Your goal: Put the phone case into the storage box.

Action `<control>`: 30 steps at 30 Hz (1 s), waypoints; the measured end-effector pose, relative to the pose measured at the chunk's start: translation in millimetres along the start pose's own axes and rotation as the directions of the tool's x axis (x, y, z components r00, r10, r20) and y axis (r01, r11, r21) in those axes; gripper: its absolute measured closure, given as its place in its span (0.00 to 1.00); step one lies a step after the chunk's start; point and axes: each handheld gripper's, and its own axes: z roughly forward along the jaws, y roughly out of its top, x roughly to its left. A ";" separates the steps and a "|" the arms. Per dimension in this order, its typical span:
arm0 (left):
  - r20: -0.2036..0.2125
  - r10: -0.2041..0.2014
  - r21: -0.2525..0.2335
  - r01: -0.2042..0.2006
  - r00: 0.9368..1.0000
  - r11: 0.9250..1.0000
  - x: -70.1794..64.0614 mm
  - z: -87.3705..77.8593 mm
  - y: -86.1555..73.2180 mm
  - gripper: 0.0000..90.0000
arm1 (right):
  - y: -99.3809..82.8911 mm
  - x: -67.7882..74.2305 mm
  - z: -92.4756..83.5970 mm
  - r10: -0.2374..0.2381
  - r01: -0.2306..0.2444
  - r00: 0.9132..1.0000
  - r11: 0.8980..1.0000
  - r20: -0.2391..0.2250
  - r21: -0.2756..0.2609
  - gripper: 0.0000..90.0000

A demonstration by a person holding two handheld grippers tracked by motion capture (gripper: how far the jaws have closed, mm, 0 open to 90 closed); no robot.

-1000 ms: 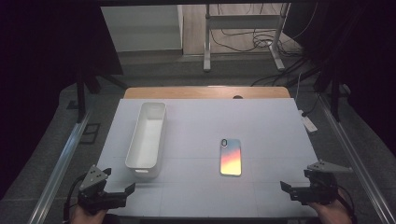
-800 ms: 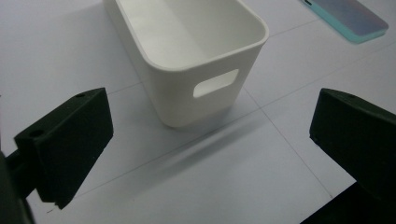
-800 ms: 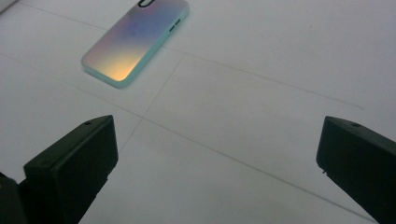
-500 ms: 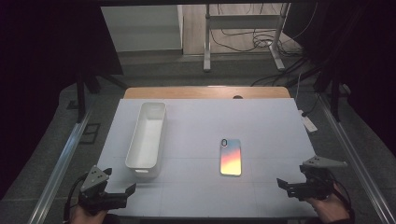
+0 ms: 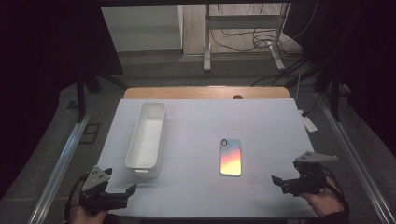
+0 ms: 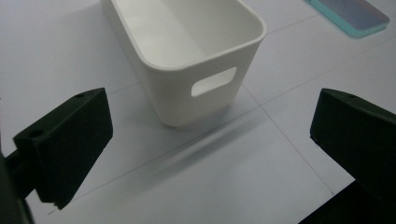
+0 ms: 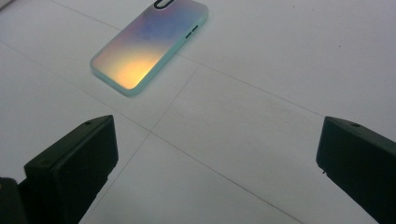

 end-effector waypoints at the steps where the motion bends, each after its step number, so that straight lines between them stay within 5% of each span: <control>1: -0.001 0.001 0.000 -0.001 1.000 1.000 0.2 0.0 0.0 0.00 | 1.1 -0.3 1.7 0.001 -0.001 1.000 1.000 -0.002 0.004 0.00; 30: -0.001 0.001 0.000 -0.001 1.000 1.000 0.1 -0.2 0.0 0.00 | 23.7 10.3 29.1 -0.047 0.052 0.996 0.996 -0.074 0.071 0.00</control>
